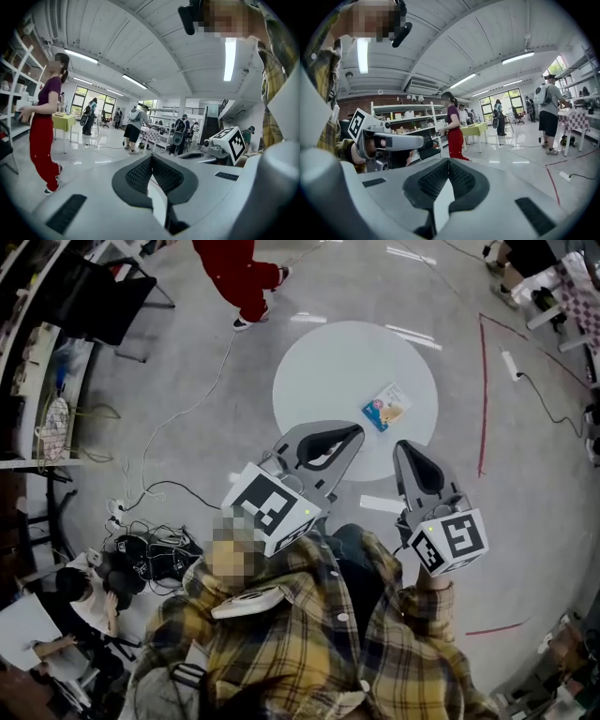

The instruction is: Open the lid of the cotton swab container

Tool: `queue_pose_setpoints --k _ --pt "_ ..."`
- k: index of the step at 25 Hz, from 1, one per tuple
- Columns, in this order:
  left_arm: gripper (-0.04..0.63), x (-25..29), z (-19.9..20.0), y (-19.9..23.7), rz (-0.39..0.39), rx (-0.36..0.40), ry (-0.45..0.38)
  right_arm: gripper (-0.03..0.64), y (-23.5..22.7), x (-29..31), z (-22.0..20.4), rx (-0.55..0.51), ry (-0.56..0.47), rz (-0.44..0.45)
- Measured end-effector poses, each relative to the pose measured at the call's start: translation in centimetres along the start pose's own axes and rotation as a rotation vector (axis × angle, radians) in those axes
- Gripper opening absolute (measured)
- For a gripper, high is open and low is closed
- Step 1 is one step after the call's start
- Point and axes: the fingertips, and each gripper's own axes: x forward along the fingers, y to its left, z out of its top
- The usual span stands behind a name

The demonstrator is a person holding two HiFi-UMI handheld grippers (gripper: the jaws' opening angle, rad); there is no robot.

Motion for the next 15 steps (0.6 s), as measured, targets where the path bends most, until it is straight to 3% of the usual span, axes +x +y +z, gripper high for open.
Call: queue_pose_setpoints --k 9,15 --pt "0.02 3.3 -0.5 3.0 -0.018 -0.044 0.041 0.017 -3.3 2.2 0.3 0.036 0.035 -0.037" --pt "0.02 4.6 -0.2 2.8 0.01 -0.04 0.049 0.017 -4.1 2.4 0.6 -0.002 0.08 0.031"
